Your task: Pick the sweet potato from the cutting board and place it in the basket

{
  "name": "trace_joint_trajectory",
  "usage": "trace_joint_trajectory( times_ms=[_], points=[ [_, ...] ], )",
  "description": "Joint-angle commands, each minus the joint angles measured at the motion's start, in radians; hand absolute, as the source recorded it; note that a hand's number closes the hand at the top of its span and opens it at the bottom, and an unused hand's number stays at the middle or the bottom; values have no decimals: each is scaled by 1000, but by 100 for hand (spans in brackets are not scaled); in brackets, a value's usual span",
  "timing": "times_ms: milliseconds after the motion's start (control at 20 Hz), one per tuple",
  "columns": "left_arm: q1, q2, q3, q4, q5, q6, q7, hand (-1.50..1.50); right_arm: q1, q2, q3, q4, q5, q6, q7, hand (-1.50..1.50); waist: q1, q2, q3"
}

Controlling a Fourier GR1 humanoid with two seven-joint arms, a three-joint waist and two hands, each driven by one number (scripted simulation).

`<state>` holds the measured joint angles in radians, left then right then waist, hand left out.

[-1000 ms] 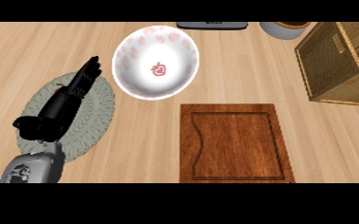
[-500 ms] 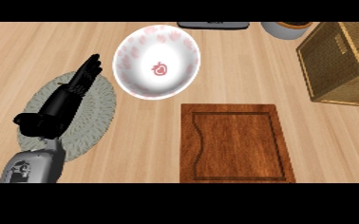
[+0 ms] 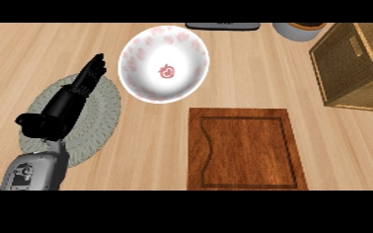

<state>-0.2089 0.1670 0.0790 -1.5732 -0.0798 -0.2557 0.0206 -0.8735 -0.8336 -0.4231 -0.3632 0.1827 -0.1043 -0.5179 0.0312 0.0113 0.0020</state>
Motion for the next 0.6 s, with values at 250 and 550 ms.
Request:
trace_joint_trajectory(
  times_ms=[250,550],
  points=[
    [27,-3,4,-36,13,-5,22,0,-28,-75,-100,111,-94,141,-68,-150,2,0,1],
    [-15,2,6,-4,4,-5,7,0,-87,-192,-167,182,-160,249,124,-150,3,7,2]
  ],
)
